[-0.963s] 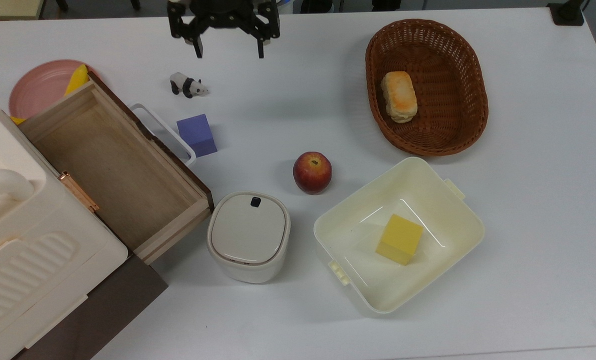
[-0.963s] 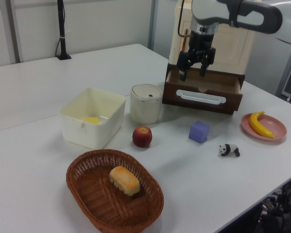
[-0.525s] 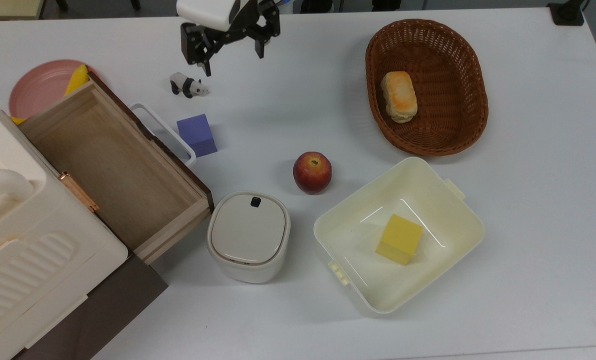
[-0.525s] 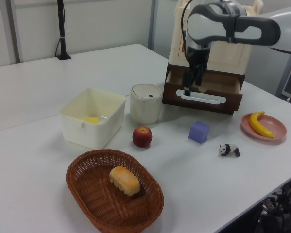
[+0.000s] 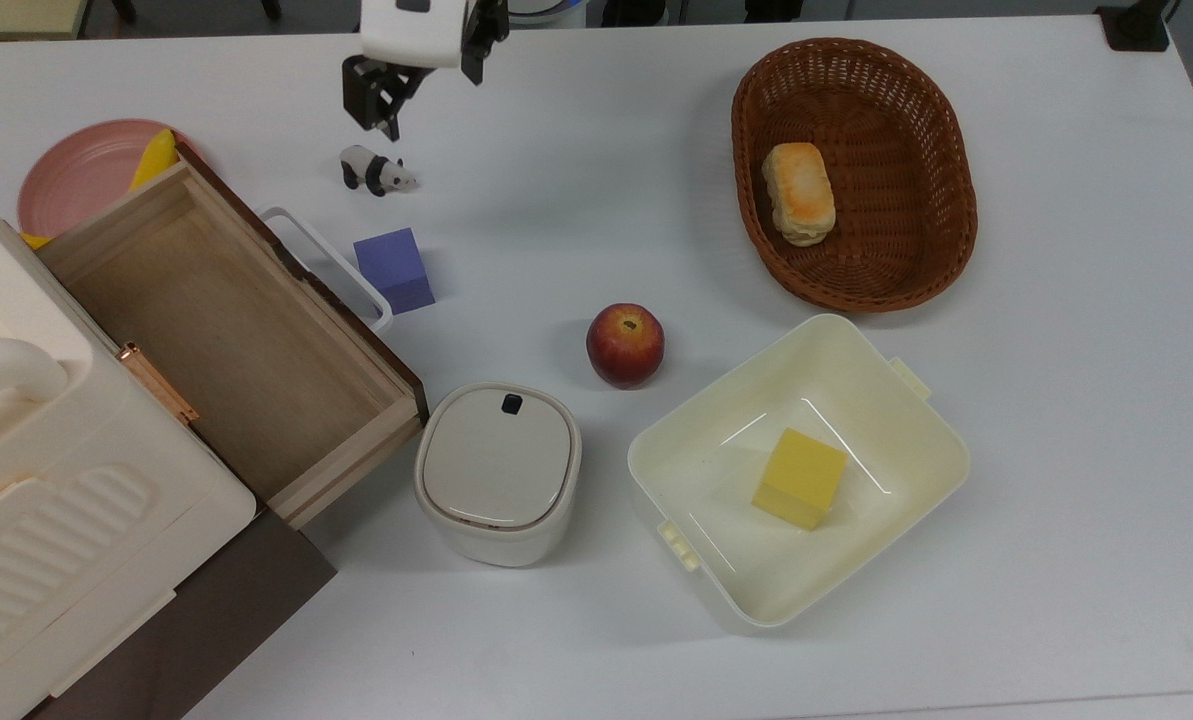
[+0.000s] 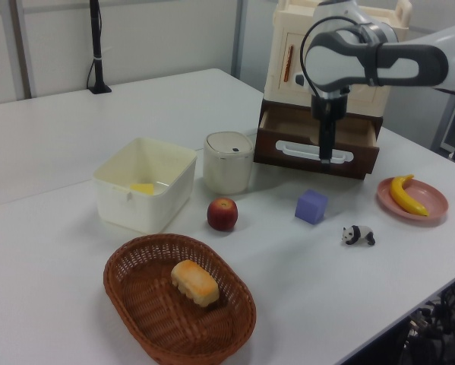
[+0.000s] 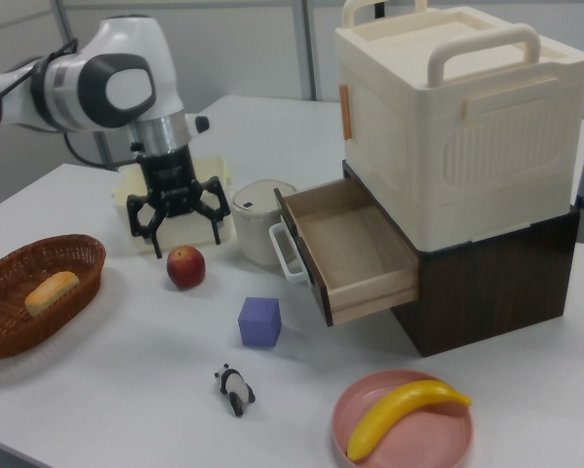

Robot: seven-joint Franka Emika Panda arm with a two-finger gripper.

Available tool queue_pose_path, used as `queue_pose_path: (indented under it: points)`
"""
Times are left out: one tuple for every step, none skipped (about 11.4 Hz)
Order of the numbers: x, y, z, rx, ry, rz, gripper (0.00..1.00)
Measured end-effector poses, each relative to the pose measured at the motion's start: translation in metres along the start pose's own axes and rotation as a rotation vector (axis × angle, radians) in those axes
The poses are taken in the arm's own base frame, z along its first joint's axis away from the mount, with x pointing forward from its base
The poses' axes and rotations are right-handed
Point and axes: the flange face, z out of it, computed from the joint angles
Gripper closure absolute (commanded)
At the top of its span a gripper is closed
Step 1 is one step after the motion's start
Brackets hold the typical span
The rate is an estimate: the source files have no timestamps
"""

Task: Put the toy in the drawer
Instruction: 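Move the open gripper over the panda toy and lower toward it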

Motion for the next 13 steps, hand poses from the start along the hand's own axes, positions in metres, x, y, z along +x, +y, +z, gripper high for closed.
queue_pose_path:
  points:
    - [-0.006, -0.008, 0.006, -0.010, -0.032, -0.010, 0.00]
    - [-0.013, -0.013, 0.013, -0.016, -0.059, -0.014, 0.00]
    - [-0.021, -0.013, 0.016, -0.022, -0.077, -0.018, 0.00]
    - [-0.030, -0.010, 0.019, -0.021, -0.085, -0.032, 0.00]
    - [-0.040, -0.006, 0.022, -0.024, -0.080, -0.045, 0.00]
    - [-0.048, -0.002, 0.029, -0.034, -0.068, -0.056, 0.00]
    - [-0.054, 0.000, 0.040, -0.044, -0.079, -0.070, 0.00]
    - [-0.056, 0.000, 0.054, -0.050, -0.111, -0.089, 0.00]
    - [-0.056, 0.001, 0.067, -0.044, -0.136, -0.101, 0.00]
    - [-0.055, 0.003, 0.079, -0.032, -0.152, -0.108, 0.00]
    - [-0.052, 0.006, 0.088, -0.028, -0.154, -0.114, 0.00]
    - [-0.049, 0.010, 0.097, -0.033, -0.141, -0.131, 0.00]
    - [-0.046, 0.014, 0.109, -0.037, -0.127, -0.164, 0.00]
